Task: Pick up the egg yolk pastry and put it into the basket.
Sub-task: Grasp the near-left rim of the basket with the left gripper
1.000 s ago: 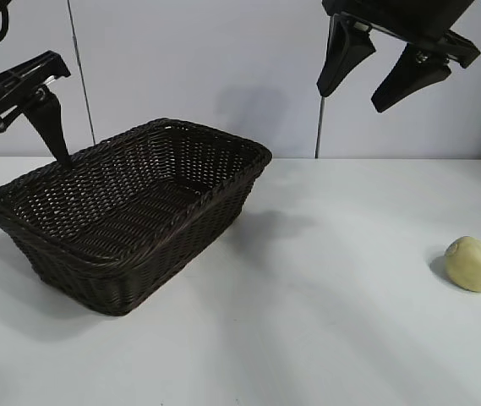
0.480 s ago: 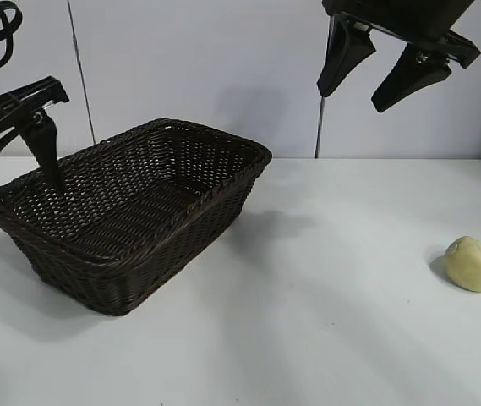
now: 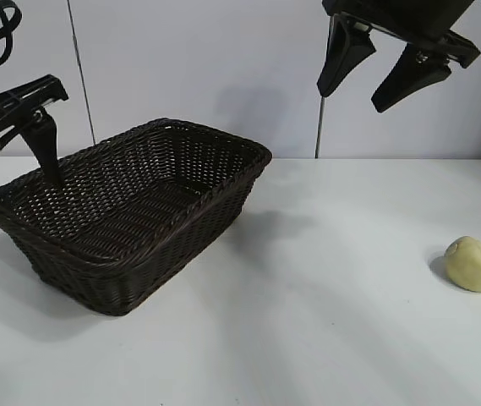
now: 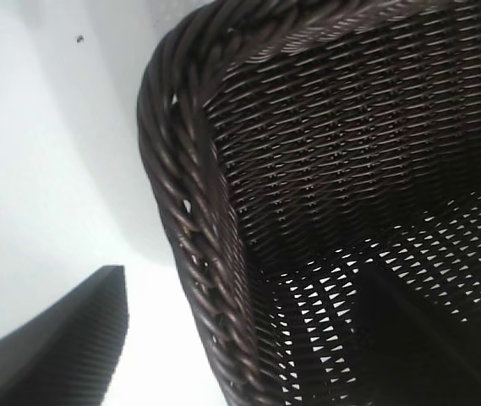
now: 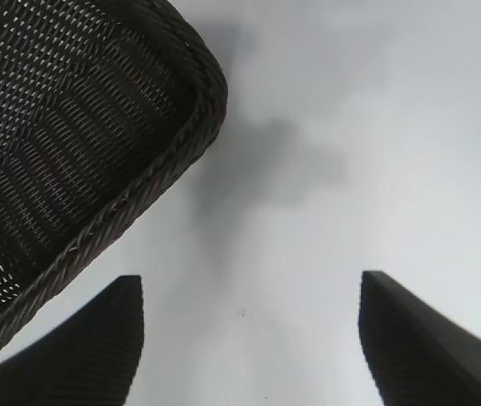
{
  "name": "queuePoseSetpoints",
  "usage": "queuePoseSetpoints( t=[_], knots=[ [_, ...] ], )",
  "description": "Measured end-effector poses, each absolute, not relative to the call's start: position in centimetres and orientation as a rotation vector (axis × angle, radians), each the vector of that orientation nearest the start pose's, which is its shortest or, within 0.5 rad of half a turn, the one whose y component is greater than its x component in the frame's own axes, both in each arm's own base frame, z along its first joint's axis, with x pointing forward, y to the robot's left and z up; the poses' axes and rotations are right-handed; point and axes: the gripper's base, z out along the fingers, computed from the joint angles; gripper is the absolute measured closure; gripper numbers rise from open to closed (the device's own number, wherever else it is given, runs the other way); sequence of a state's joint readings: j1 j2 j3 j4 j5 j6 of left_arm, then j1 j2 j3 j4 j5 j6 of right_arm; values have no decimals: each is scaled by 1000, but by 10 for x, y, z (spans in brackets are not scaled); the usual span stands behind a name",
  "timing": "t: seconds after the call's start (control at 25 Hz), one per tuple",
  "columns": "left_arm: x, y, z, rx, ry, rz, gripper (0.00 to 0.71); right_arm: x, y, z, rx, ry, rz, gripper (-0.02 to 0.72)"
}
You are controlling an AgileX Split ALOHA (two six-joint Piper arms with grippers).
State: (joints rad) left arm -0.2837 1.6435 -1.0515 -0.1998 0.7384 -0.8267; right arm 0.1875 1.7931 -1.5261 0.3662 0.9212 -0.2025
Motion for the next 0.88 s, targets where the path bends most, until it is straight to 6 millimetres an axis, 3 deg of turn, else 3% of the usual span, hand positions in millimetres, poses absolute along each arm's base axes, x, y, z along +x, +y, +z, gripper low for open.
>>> queuePoseSetpoints(
  t=[0.24, 0.72, 0.88],
  knots=[
    [306, -101, 210, -960, 2742, -452, 171, 381, 99, 290, -312, 2620, 454, 185],
    [323, -106, 153, -1023, 2812, -371, 171, 381, 99, 290, -312, 2620, 454, 185],
    [323, -106, 147, -1042, 2821, -368, 171, 381, 99, 290, -312, 2621, 454, 185]
  ],
)
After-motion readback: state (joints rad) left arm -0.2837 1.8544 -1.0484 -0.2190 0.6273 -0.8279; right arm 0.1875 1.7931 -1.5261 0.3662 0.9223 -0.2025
